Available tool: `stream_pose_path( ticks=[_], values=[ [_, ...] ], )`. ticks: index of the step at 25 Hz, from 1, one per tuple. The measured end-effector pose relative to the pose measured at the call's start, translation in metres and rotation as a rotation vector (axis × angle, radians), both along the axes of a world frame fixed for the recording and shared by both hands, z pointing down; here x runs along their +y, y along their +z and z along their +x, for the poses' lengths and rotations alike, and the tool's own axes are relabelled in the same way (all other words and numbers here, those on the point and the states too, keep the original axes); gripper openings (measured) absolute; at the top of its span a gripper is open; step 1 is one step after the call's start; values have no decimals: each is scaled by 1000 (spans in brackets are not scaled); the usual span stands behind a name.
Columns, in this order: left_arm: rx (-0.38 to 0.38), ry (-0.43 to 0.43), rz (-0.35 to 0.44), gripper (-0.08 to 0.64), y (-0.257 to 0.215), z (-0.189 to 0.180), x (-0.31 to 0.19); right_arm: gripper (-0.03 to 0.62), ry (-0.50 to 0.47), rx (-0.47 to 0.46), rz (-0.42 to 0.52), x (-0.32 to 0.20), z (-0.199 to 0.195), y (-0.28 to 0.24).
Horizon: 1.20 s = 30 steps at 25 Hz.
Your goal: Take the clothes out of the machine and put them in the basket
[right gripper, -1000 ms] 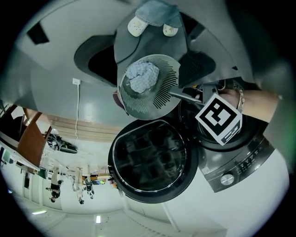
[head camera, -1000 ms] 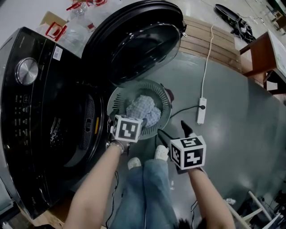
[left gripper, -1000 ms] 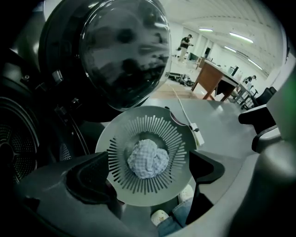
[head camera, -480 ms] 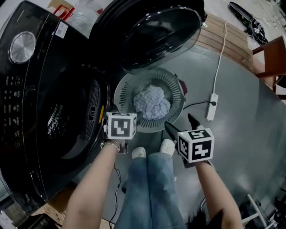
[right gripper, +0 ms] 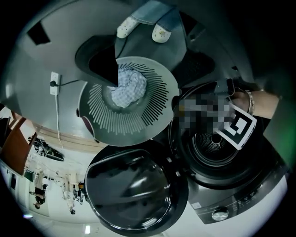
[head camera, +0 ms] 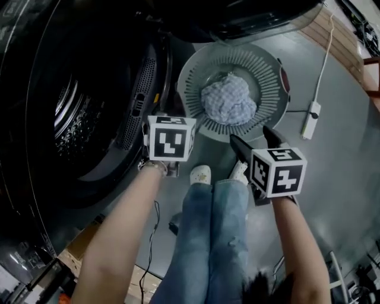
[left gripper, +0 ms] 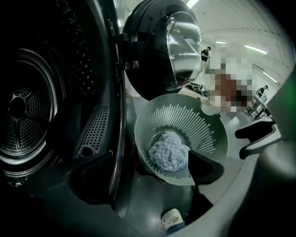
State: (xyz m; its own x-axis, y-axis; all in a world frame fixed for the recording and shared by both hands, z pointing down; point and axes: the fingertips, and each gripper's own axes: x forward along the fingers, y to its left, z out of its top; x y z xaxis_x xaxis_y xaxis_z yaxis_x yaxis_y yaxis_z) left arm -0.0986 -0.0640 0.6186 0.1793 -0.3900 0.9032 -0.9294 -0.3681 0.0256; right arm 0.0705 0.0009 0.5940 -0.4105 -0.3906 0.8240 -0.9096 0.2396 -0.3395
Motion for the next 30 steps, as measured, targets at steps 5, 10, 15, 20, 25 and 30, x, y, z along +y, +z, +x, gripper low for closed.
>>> stream_pose_path(
  ticks=[5,10,15,20,25,30],
  values=[
    [-38,-98,81,512,-8,-48,-6,399,-42,-4,-6,-3,-29,5],
    [-60,-258,219,512,-32,-101,-34,394,-80,-17,31,-21,-55,-4],
    [-172,-349,312,512,-40,-145,-65,385,-144,-16,39,-40,-87,2],
    [-227,-392,339,512,-37,-169,-90,375,-182,-26,42,-66,-111,5],
    [-248,-516,288,512,-30,-200,-98,343,-121,-39,46,-101,-118,5],
    [-313,-546,298,512,-20,-235,-109,339,-143,-67,78,-120,-130,1]
  ],
)
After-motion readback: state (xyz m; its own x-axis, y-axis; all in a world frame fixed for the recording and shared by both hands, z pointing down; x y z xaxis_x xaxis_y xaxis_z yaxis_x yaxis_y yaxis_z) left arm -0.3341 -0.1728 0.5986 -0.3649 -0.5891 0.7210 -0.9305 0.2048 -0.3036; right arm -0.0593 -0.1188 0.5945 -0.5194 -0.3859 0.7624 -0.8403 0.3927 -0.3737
